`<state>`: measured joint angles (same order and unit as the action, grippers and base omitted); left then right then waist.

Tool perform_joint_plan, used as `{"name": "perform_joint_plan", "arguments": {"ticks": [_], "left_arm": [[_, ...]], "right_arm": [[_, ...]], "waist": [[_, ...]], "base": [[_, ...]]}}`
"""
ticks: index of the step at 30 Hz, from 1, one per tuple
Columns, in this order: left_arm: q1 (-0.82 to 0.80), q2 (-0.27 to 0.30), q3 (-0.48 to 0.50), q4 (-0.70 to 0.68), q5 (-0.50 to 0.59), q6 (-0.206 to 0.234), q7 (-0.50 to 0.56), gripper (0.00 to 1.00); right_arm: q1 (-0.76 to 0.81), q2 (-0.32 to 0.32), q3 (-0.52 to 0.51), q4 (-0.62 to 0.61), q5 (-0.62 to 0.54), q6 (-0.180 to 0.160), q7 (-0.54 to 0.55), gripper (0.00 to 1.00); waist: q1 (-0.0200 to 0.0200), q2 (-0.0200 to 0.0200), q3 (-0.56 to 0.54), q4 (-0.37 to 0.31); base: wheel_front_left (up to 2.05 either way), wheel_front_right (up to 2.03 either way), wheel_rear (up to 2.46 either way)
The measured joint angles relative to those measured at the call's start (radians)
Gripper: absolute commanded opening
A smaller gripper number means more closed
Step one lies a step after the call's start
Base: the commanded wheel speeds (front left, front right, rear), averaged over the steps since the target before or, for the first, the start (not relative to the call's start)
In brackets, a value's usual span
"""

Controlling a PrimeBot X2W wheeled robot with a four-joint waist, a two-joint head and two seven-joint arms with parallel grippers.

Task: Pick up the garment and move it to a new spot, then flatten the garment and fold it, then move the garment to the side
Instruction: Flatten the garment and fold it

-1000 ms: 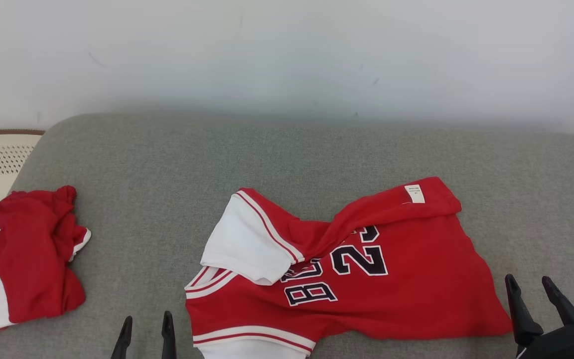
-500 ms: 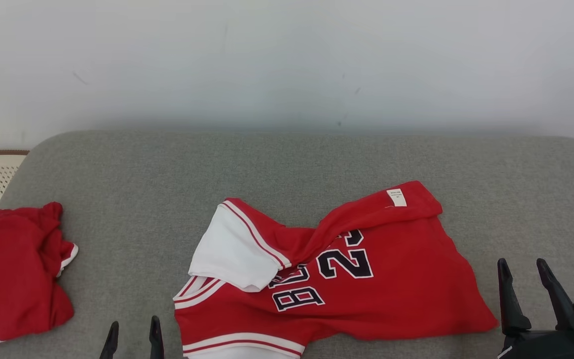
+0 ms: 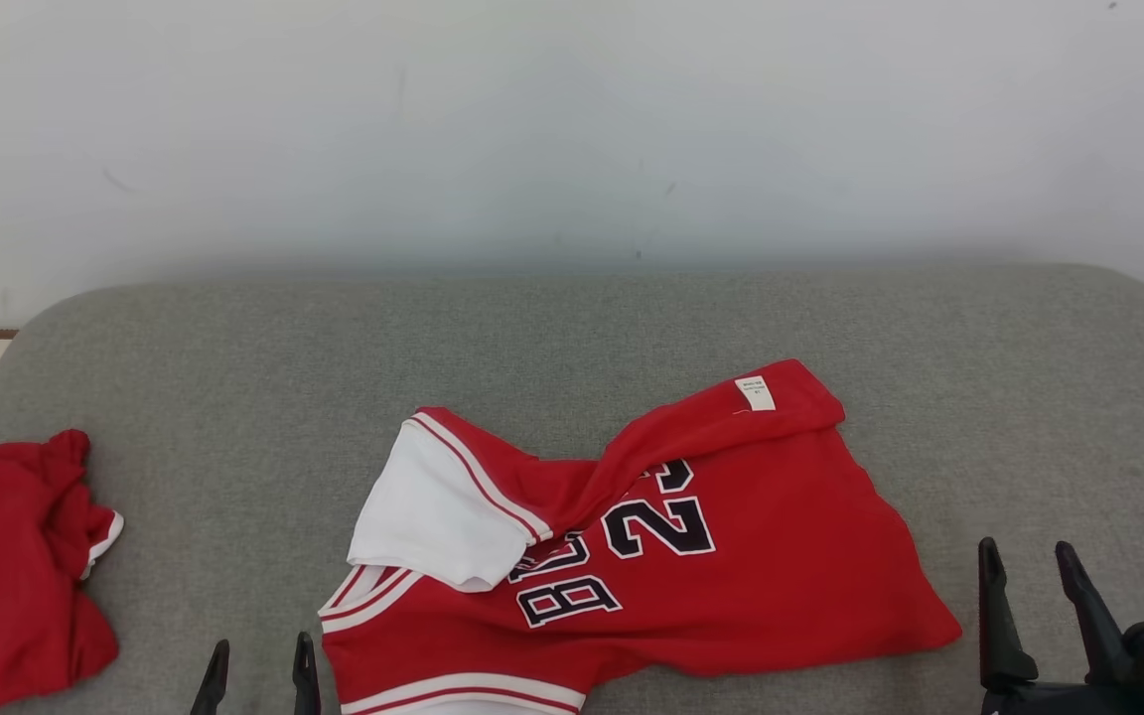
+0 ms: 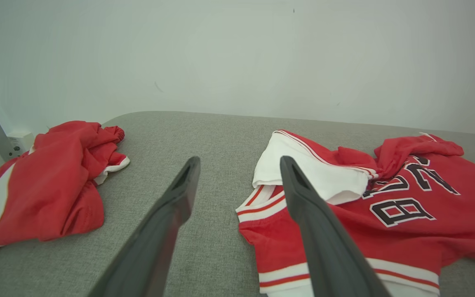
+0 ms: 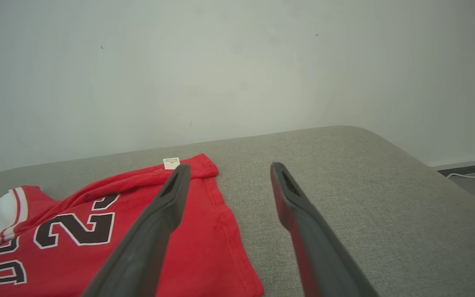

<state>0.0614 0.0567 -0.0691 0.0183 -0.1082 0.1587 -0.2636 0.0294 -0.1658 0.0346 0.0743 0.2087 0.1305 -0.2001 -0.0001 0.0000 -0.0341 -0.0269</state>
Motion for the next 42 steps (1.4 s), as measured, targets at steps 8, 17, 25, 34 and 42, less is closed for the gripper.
{"name": "perform_joint_plan", "arguments": {"ticks": [8, 17, 25, 34, 42], "left_arm": [[-0.01, 0.029, -0.02, 0.006, 0.014, -0.07, 0.0, 1.0], [-0.023, 0.044, -0.028, 0.003, 0.014, -0.115, 0.0, 1.0], [-0.022, 0.041, -0.021, 0.006, 0.014, -0.119, 0.0, 1.0], [-0.02, 0.034, -0.004, 0.005, 0.014, -0.113, 0.0, 1.0], [-0.02, 0.031, 0.003, 0.006, 0.014, -0.112, 0.0, 1.0]], "right_arm": [[-0.007, 0.012, 0.021, 0.015, -0.003, 0.0, -0.021, 1.0], [-0.02, 0.013, 0.026, 0.035, -0.01, 0.0, -0.031, 1.0], [-0.021, 0.012, 0.031, 0.045, -0.011, 0.0, -0.037, 1.0], [-0.024, 0.011, 0.036, 0.053, -0.013, 0.0, -0.037, 1.0], [-0.024, 0.011, 0.036, 0.058, -0.013, 0.0, -0.036, 1.0]], "waist": [[0.0001, 0.0, -0.001, -0.016], [0.0001, 0.0, -0.003, -0.023], [0.0001, 0.0, -0.009, -0.025], [0.0001, 0.0, -0.013, -0.031], [0.0001, 0.0, -0.014, -0.03]], "base": [[0.0, 0.0, 0.0], [0.0, 0.0, 0.0], [0.0, 0.0, 0.0], [0.0, 0.0, 0.0], [0.0, 0.0, 0.0]]}}
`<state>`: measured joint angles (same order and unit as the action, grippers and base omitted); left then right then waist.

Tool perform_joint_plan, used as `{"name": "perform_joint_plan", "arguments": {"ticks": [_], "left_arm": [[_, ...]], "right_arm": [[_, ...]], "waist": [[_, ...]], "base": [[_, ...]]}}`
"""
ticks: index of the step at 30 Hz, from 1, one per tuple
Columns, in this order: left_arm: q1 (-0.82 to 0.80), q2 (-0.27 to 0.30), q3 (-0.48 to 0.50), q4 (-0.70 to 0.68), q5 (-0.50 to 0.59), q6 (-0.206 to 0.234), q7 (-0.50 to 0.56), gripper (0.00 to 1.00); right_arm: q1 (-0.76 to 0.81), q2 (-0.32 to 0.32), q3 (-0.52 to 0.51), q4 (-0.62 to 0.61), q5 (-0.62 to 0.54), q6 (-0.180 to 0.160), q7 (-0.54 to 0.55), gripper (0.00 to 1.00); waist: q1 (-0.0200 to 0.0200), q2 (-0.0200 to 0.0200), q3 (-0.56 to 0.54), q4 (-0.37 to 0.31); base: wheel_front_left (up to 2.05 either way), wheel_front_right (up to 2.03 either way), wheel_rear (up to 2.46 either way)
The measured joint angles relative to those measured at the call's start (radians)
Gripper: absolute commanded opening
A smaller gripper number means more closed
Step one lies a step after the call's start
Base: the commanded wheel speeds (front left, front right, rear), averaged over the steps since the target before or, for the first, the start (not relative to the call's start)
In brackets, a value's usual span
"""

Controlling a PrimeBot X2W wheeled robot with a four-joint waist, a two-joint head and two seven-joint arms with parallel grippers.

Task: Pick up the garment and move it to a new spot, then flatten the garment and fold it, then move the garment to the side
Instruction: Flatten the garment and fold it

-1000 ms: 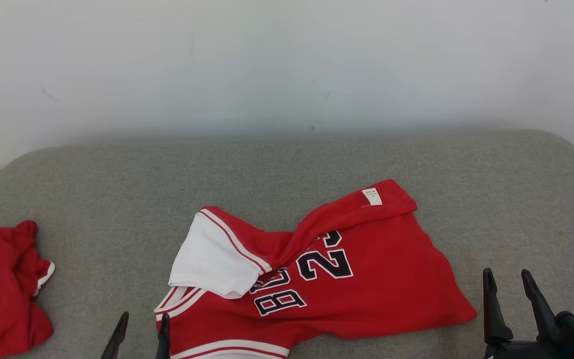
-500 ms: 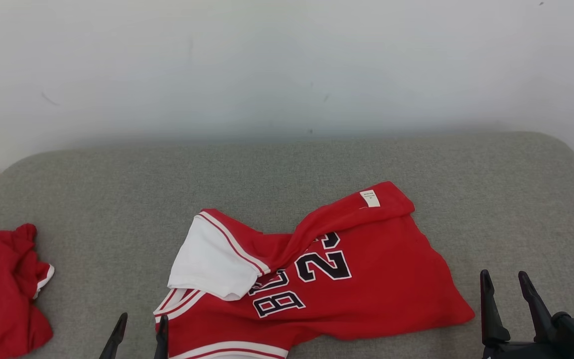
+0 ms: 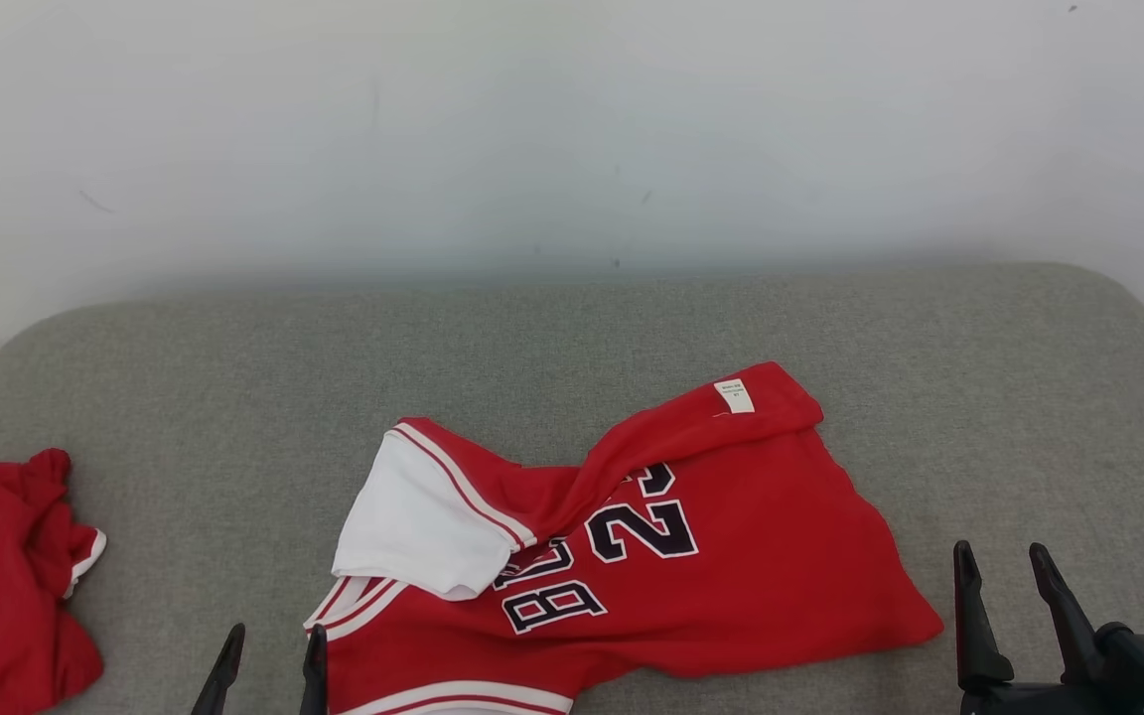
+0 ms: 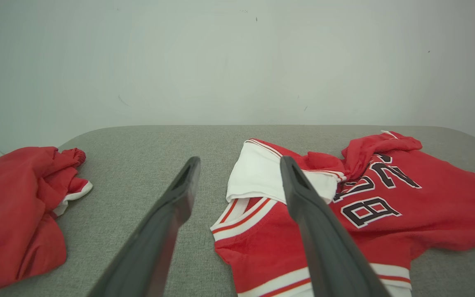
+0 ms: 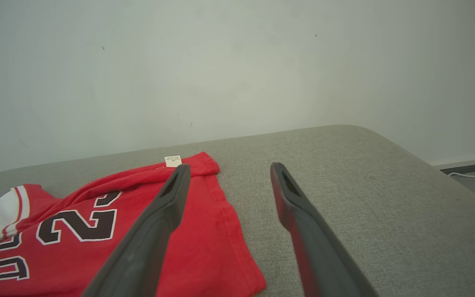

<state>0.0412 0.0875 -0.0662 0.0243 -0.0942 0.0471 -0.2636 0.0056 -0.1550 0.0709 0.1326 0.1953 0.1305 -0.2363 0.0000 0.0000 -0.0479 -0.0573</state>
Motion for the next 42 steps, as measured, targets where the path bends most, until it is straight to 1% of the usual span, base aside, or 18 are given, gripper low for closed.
{"name": "perform_joint_plan", "arguments": {"ticks": [17, 23, 26, 29, 32, 33, 42], "left_arm": [[0.01, -0.004, 0.001, 0.0, 0.007, -0.002, 0.0, 1.0], [0.019, -0.011, -0.031, 0.055, -0.017, -0.036, 0.0, 1.0], [0.022, -0.019, -0.059, 0.09, -0.023, -0.045, 0.0, 1.0], [0.041, -0.026, -0.094, 0.133, -0.033, -0.046, 0.0, 1.0], [0.045, -0.031, -0.118, 0.203, -0.056, -0.063, 0.0, 1.0], [0.044, -0.031, -0.125, 0.246, -0.072, -0.068, 0.0, 1.0], [0.032, -0.036, -0.177, 0.361, -0.125, -0.089, 0.0, 1.0]], "right_arm": [[0.0, 0.001, -0.001, 0.008, -0.002, 0.0, 0.004, 1.0], [-0.002, -0.006, -0.007, 0.033, 0.001, 0.0, 0.025, 1.0], [-0.019, -0.023, -0.009, 0.064, 0.008, 0.0, 0.029, 1.0], [-0.025, -0.043, -0.01, 0.12, 0.011, 0.0, 0.044, 1.0], [-0.053, -0.056, -0.01, 0.174, 0.017, 0.0, 0.06, 1.0], [-0.064, -0.066, -0.007, 0.221, 0.019, 0.0, 0.076, 1.0], [-0.127, -0.081, 0.032, 0.4, 0.061, 0.0, 0.071, 1.0]], "waist": [[0.0, 0.0, -0.007, -0.002], [0.0, 0.0, -0.003, 0.005], [0.0, 0.0, 0.003, 0.011], [0.0, 0.0, 0.008, 0.021], [0.0, 0.0, 0.016, 0.03], [0.0, 0.0, 0.02, 0.036], [0.0, 0.0, 0.035, 0.049]], "base": [[0.0, 0.0, 0.0], [0.0, 0.0, 0.0], [0.0, 0.0, 0.0], [0.0, 0.0, 0.0], [0.0, 0.0, 0.0], [0.0, 0.0, 0.0], [0.0, 0.0, 0.0]]}}
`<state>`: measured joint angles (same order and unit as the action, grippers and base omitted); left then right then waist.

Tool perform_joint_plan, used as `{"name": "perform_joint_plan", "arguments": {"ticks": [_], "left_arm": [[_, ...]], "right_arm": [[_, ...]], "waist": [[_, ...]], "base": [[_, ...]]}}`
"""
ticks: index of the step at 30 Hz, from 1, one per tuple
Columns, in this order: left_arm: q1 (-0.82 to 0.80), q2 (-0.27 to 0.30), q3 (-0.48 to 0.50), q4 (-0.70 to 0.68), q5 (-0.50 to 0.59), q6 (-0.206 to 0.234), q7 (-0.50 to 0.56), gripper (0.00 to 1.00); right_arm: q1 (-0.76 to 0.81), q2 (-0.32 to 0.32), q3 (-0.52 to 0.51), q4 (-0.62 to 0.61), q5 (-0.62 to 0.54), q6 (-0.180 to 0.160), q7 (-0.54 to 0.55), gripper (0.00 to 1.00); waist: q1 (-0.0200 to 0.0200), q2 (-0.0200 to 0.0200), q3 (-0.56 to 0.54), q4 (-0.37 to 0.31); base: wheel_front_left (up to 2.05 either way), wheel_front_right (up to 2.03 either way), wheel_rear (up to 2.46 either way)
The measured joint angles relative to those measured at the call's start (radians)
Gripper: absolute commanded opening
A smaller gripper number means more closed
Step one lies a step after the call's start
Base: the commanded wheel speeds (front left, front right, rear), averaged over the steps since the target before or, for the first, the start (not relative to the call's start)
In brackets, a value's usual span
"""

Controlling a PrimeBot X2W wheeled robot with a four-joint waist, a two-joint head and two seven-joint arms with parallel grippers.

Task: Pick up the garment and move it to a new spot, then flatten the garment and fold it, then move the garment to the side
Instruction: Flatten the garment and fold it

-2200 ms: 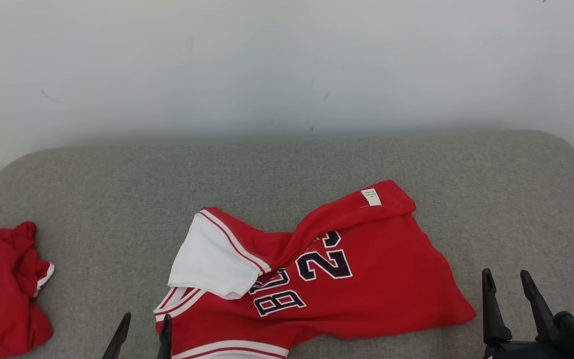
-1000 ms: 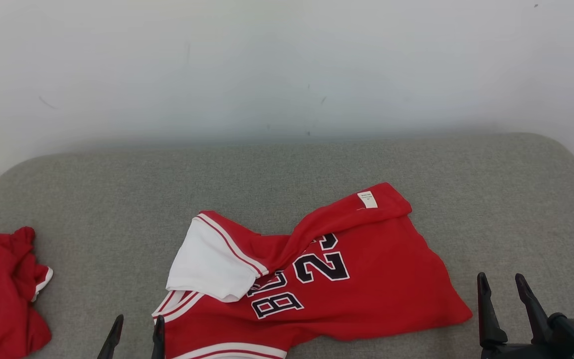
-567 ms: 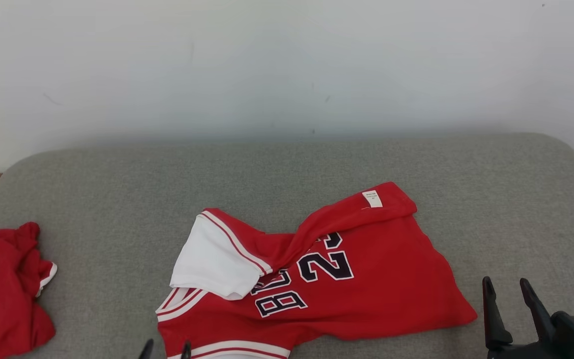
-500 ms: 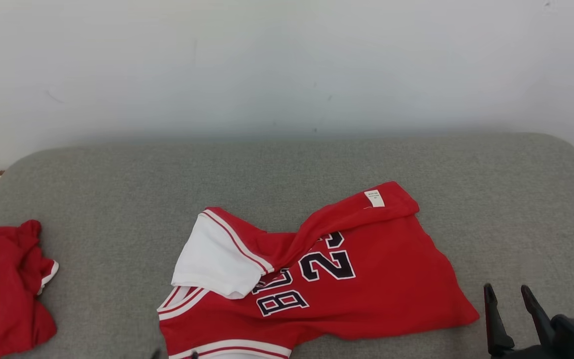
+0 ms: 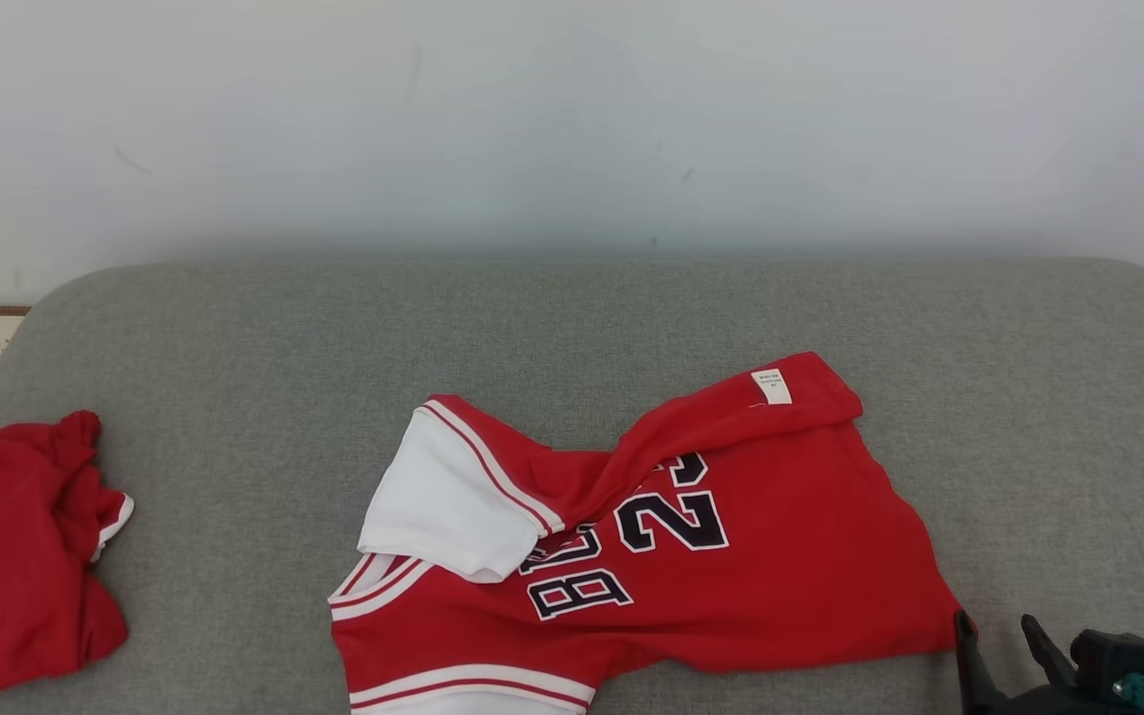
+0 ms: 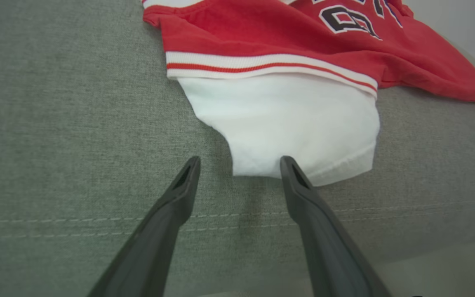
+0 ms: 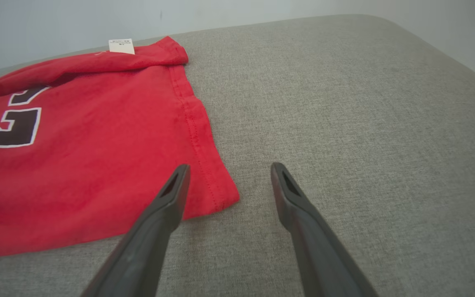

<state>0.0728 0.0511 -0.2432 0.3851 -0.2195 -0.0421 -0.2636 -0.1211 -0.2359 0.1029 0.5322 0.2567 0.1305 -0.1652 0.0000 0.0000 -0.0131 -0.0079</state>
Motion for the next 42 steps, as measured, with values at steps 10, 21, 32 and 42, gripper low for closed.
{"name": "perform_joint_plan", "arguments": {"ticks": [10, 21, 32, 42], "left_arm": [[-0.072, -0.001, -0.046, 0.086, -0.036, -0.008, 0.0, 1.0], [-0.124, -0.001, -0.087, 0.14, -0.087, -0.018, 0.0, 0.0], [-0.095, -0.001, -0.042, 0.031, -0.073, -0.001, 0.0, 0.0], [-0.095, 0.045, 0.019, -0.17, -0.016, -0.018, 0.0, 0.0]], "right_arm": [[-0.101, -0.006, 0.071, 0.183, 0.03, 0.0, -0.023, 1.0], [-0.202, 0.001, 0.145, 0.366, 0.088, 0.0, -0.045, 0.0], [-0.16, -0.005, 0.191, 0.336, 0.197, 0.0, -0.091, 0.0], [-0.097, -0.045, 0.255, 0.03, 0.359, 0.0, -0.053, 0.0]], "waist": [[0.0, 0.0001, 0.013, -0.005], [0.0, 0.0, 0.016, 0.011], [0.0, 0.0001, 0.001, 0.021], [0.0, 0.0001, 0.014, -0.029]], "base": [[0.0, 0.0, 0.0], [0.0, 0.0, 0.0], [0.0, 0.0, 0.0], [0.0, 0.0, 0.0]]}}
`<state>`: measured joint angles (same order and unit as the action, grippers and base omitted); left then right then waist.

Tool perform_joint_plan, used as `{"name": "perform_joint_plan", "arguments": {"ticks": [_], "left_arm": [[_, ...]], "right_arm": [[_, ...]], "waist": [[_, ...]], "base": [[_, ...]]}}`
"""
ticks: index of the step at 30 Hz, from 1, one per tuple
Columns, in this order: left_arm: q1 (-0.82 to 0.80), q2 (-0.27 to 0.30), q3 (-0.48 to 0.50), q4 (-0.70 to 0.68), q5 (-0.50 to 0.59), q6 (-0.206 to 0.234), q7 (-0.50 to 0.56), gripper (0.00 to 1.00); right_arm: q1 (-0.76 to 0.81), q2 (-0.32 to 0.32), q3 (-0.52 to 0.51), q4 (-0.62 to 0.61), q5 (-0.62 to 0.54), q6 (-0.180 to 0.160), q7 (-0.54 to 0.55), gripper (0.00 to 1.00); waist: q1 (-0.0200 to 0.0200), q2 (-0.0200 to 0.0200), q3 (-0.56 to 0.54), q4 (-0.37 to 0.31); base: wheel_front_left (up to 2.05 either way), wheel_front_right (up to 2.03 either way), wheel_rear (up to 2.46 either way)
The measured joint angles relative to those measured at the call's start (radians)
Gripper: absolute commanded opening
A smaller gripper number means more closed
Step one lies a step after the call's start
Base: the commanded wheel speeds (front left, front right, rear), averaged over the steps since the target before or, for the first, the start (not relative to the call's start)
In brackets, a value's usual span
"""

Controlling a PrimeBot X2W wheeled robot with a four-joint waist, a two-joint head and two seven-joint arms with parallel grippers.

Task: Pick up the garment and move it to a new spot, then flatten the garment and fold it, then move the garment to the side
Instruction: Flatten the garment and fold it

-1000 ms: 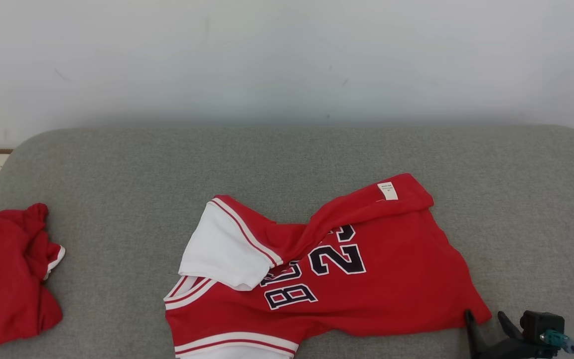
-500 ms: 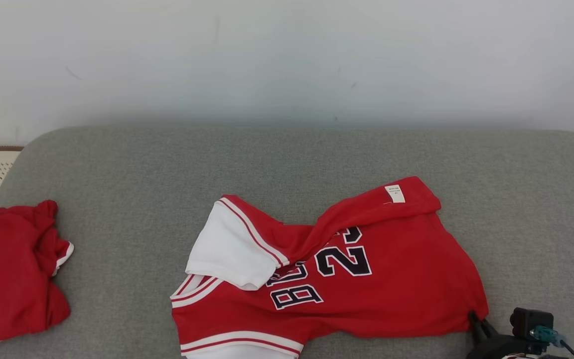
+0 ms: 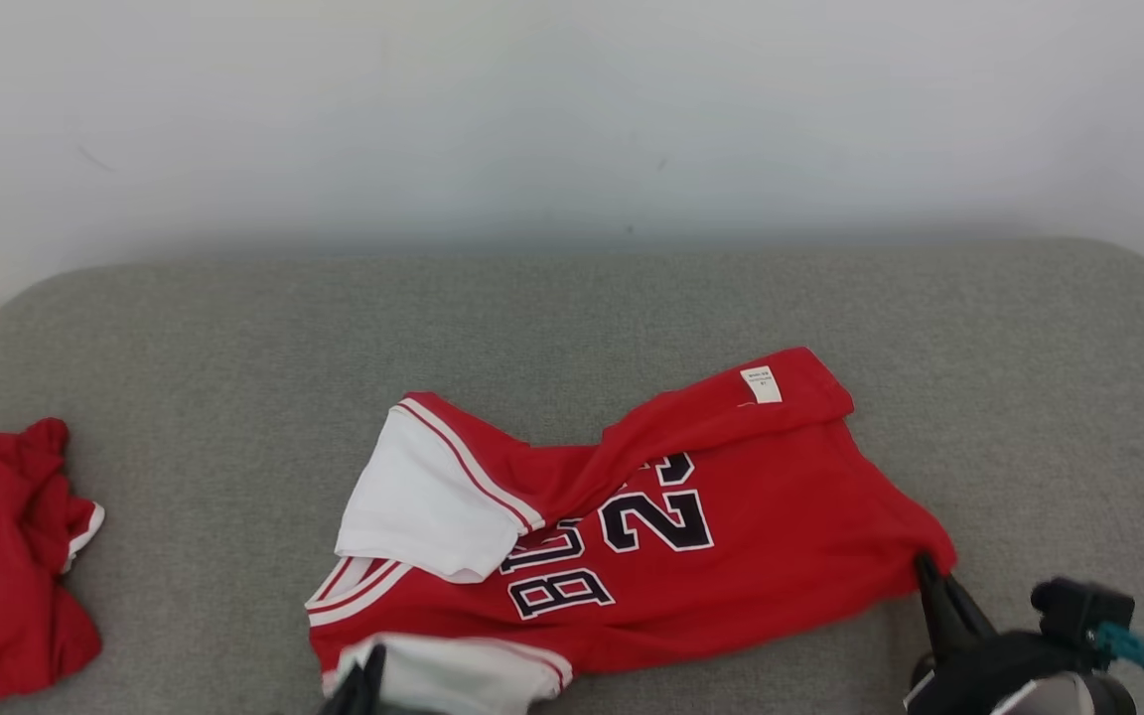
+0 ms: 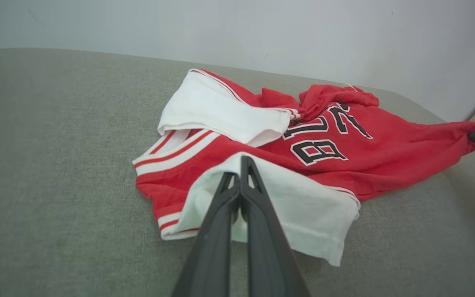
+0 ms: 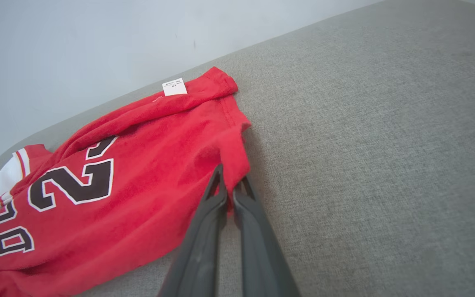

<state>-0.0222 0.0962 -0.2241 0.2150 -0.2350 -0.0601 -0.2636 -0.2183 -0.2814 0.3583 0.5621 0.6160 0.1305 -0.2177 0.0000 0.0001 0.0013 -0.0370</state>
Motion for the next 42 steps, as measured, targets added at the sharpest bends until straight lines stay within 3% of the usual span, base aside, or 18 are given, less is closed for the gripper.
{"name": "perform_joint_plan", "arguments": {"ticks": [7, 12, 18, 24, 32, 42], "left_arm": [[-0.234, 0.107, -0.013, -0.089, 0.063, -0.031, 0.064, 0.0], [-0.446, 0.168, -0.034, -0.104, 0.077, -0.054, 0.129, 0.0], [-0.788, 0.239, -0.083, -0.026, 0.045, -0.069, 0.202, 0.0], [-1.185, 0.299, -0.188, 0.116, -0.031, -0.069, 0.245, 0.0], [-1.55, 0.283, -0.248, 0.324, -0.08, -0.069, 0.235, 0.0], [-1.854, 0.22, -0.28, 0.509, -0.094, -0.07, 0.192, 0.0]], "right_arm": [[-0.14, -0.05, 0.028, -0.157, 0.057, 0.0, 0.092, 0.0], [-0.304, -0.059, 0.023, -0.179, 0.098, 0.0, 0.145, 0.0], [-0.614, -0.061, 0.018, -0.083, 0.167, 0.0, 0.211, 0.0], [-0.982, -0.053, 0.016, 0.107, 0.25, 0.0, 0.246, 0.0], [-1.295, -0.017, -0.014, 0.325, 0.292, 0.0, 0.208, 0.0], [-1.565, 0.024, -0.002, 0.51, 0.267, 0.0, 0.126, 0.0]], "waist": [[0.0001, 0.0, 0.055, -0.022], [0.0001, 0.0, 0.108, -0.027], [0.0002, 0.0001, 0.205, -0.031], [0.0004, 0.0002, 0.322, -0.041], [0.0004, 0.0003, 0.419, -0.057], [-0.0001, 0.0, 0.417, -0.102]], "base": [[0.0, 0.0, 0.0], [0.0, 0.0, 0.0], [0.0, 0.0, 0.0], [0.0, 0.0, 0.0], [0.0, 0.0, 0.0], [0.0, 0.0, 0.0]]}}
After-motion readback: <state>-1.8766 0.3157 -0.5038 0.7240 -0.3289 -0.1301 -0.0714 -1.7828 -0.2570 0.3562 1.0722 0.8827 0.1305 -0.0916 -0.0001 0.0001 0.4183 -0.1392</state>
